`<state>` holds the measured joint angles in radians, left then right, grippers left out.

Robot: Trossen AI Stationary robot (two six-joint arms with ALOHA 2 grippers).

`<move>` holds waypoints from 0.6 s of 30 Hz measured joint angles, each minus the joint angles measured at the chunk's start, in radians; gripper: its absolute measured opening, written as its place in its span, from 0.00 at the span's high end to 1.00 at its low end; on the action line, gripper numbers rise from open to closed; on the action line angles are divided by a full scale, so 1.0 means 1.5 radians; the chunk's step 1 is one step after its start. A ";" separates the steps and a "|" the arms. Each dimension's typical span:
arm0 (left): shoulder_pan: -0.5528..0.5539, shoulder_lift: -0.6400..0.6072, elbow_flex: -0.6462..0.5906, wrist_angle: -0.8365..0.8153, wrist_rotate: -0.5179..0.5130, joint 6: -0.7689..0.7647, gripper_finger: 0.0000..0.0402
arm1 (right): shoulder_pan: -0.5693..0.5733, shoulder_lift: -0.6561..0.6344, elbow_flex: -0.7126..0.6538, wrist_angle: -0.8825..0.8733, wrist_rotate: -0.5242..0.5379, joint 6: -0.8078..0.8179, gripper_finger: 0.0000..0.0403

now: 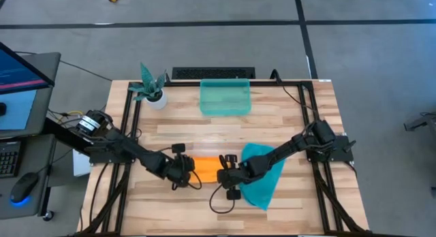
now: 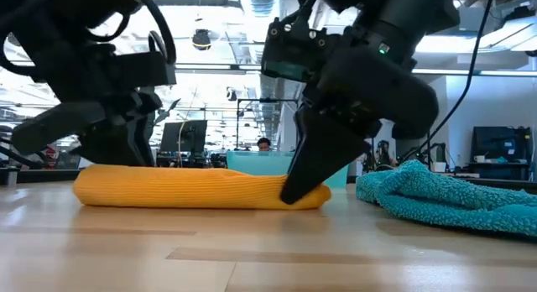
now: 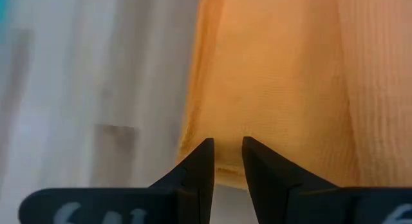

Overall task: Roll microfiber towels into tight, uniform cylinder then place into a basket
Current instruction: Roll the yellow microfiber cloth

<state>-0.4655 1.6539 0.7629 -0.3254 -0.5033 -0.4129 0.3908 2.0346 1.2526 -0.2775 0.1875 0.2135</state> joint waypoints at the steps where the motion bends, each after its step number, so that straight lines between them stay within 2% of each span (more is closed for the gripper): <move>1: 0.001 0.000 -0.001 0.007 0.018 0.000 0.81 | 0.002 0.000 0.000 -0.001 0.000 0.003 0.95; 5: -0.007 0.000 -0.001 0.043 0.086 -0.002 0.81 | -0.002 -0.003 0.000 -0.003 0.001 0.030 0.98; 7: -0.019 0.000 -0.001 0.048 0.094 -0.015 0.81 | -0.007 -0.005 0.000 -0.007 0.002 0.049 0.98; 12: -0.047 0.000 -0.001 0.040 0.088 -0.047 0.81 | -0.009 -0.021 0.002 -0.021 0.008 0.076 0.95; 18: -0.080 0.000 0.022 0.007 0.037 -0.058 0.81 | -0.008 -0.032 0.002 -0.026 0.008 0.089 0.98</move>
<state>-0.5857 1.6539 0.7961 -0.3155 -0.4479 -0.4999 0.3788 1.9859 1.2551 -0.3172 0.1993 0.3468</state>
